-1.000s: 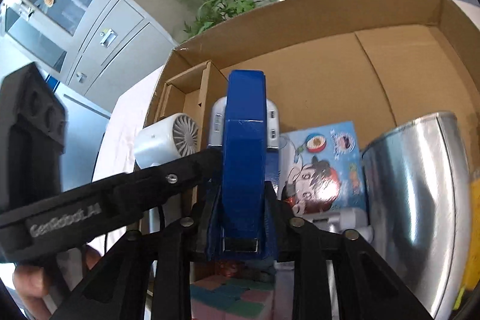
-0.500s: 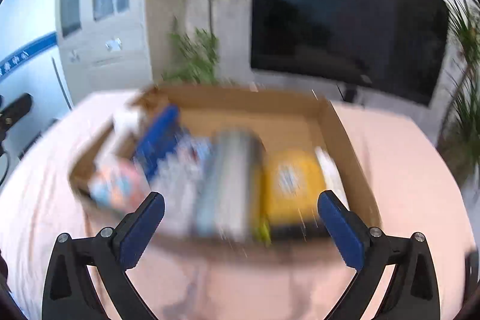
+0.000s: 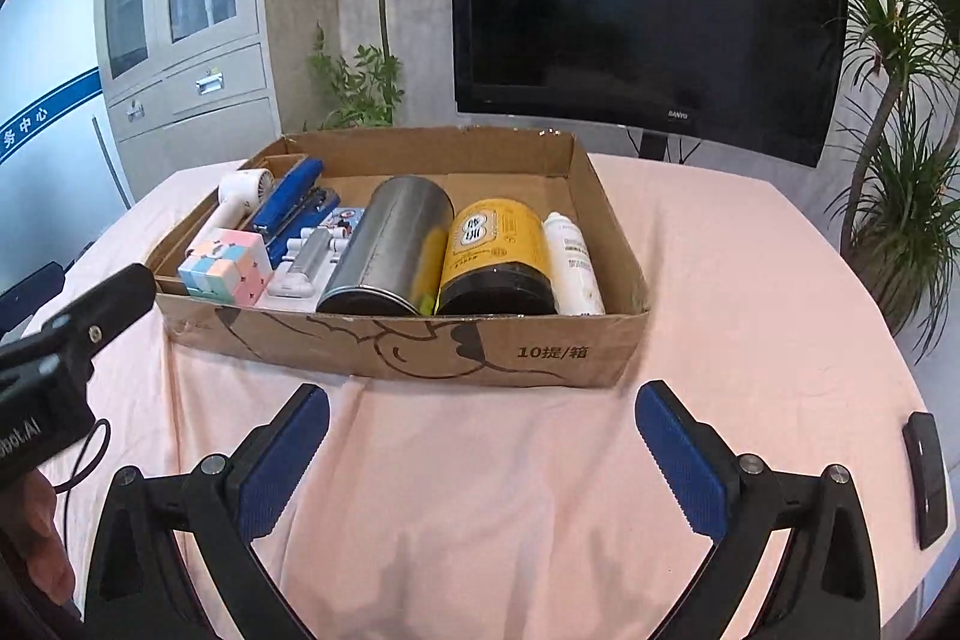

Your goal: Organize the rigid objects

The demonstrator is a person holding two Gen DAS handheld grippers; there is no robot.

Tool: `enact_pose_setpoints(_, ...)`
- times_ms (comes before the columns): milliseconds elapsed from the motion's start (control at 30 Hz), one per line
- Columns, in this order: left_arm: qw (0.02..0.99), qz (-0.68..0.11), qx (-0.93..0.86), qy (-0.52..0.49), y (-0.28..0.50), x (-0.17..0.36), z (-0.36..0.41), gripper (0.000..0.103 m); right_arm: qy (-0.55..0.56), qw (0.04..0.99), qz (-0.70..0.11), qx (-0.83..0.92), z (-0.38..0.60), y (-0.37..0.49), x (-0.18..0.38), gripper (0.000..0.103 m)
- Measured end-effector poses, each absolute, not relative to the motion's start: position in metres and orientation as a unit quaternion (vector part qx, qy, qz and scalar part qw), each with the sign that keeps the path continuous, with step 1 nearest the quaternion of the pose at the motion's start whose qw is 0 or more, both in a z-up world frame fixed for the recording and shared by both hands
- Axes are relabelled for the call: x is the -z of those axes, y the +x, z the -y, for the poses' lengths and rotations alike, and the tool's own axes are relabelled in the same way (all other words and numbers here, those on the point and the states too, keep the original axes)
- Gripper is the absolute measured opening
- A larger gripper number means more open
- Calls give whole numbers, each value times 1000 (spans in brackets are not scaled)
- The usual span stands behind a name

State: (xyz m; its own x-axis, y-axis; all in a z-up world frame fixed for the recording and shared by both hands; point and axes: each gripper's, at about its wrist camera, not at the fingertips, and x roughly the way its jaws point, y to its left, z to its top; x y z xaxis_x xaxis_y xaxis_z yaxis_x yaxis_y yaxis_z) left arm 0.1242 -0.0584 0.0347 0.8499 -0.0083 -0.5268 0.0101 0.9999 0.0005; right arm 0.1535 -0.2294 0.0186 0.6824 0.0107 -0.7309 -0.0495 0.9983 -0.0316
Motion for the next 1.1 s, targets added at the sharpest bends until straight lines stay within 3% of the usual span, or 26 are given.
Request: enact_pose_setpoints(1100,955,-295,12,3,137,-30,61,102,-38,919,-393,-9,219,154,-30,103)
